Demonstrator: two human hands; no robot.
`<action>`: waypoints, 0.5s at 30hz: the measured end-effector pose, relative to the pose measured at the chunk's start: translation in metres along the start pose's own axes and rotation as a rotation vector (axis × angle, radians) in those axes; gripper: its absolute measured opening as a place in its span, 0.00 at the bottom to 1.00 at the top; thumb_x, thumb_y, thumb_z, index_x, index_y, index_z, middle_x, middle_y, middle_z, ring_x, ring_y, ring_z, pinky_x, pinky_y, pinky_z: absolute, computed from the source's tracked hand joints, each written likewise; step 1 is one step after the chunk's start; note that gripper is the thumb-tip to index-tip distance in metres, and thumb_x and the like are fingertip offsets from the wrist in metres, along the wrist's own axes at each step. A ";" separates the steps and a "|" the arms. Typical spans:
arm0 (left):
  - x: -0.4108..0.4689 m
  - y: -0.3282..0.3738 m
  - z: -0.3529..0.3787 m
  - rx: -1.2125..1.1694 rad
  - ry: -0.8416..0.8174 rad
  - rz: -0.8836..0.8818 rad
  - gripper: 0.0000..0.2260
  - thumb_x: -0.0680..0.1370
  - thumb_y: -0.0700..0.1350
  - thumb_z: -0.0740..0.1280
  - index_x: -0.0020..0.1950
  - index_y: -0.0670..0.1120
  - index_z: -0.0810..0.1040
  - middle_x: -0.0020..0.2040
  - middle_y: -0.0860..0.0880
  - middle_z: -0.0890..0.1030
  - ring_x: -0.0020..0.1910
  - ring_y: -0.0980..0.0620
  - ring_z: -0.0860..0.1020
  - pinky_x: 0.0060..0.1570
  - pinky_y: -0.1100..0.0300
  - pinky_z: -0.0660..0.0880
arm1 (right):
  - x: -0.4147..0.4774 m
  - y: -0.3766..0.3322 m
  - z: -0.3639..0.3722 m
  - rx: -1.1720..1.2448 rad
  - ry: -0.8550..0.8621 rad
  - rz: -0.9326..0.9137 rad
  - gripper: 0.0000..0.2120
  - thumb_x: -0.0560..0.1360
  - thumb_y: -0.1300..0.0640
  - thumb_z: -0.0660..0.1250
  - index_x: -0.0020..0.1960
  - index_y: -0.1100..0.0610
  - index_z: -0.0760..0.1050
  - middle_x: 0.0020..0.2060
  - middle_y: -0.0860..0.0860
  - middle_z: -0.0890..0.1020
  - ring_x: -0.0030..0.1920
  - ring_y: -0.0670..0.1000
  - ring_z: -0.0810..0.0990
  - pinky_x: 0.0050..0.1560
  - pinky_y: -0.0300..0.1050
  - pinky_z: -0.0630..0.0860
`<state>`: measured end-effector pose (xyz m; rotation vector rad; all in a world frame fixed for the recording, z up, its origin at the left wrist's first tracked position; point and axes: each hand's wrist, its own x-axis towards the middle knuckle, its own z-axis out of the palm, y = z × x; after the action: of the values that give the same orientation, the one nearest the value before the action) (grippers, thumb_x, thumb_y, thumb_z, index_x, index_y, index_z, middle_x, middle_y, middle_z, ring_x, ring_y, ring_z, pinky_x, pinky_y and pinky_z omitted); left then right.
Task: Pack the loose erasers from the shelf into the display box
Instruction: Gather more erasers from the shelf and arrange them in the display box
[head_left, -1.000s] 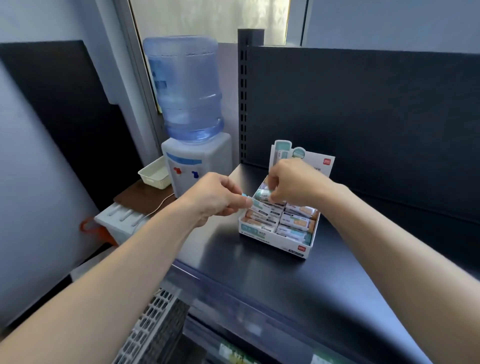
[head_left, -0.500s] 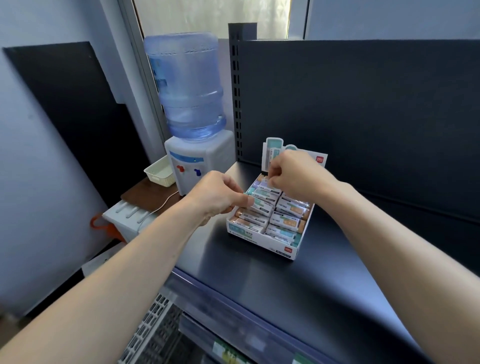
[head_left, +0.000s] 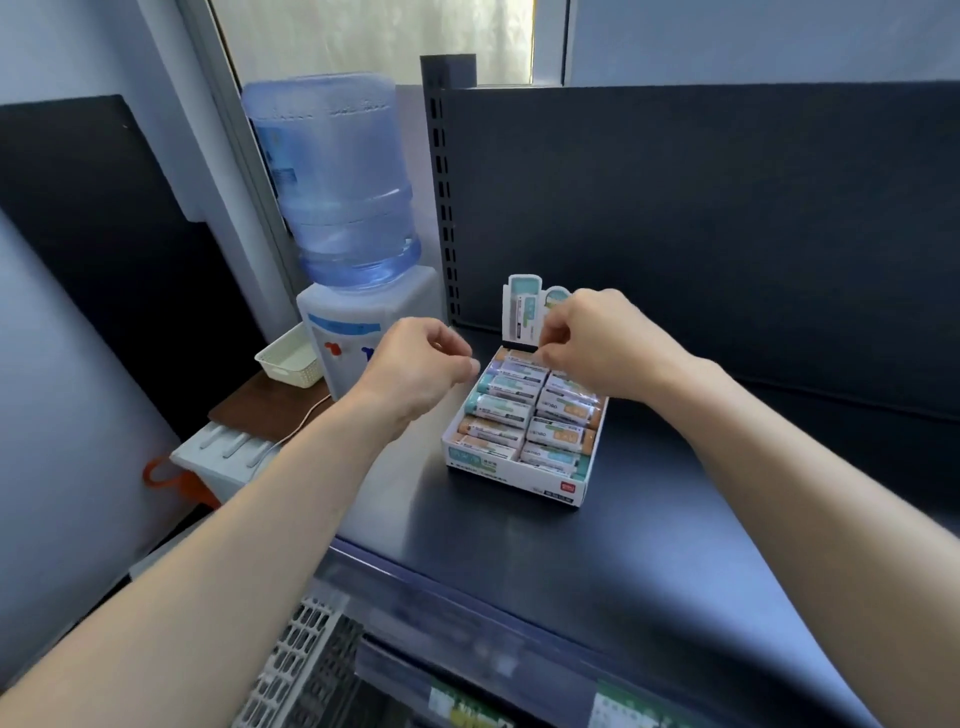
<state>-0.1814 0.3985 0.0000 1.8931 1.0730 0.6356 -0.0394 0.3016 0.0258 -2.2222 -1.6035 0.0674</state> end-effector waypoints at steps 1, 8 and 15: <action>-0.001 0.005 0.001 0.015 -0.008 0.041 0.07 0.74 0.39 0.71 0.39 0.48 0.76 0.38 0.49 0.78 0.39 0.52 0.74 0.39 0.58 0.72 | -0.004 0.001 -0.002 -0.007 0.010 0.027 0.08 0.75 0.59 0.65 0.47 0.59 0.82 0.45 0.53 0.81 0.44 0.55 0.79 0.44 0.48 0.78; -0.015 0.048 0.048 0.028 -0.259 0.368 0.05 0.73 0.40 0.71 0.38 0.48 0.78 0.36 0.52 0.79 0.36 0.58 0.75 0.37 0.66 0.71 | -0.059 0.030 -0.027 -0.073 0.064 0.307 0.05 0.75 0.56 0.66 0.45 0.54 0.81 0.42 0.51 0.80 0.44 0.55 0.79 0.43 0.46 0.77; -0.055 0.097 0.121 0.042 -0.638 0.624 0.01 0.73 0.43 0.71 0.42 0.47 0.80 0.33 0.55 0.77 0.30 0.59 0.72 0.28 0.70 0.68 | -0.157 0.076 -0.061 -0.175 0.098 0.710 0.03 0.75 0.55 0.67 0.42 0.50 0.78 0.44 0.54 0.80 0.43 0.56 0.79 0.40 0.43 0.73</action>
<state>-0.0766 0.2736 0.0201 2.2502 0.0832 0.2871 -0.0077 0.1199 0.0256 -2.7732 -0.7281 0.0133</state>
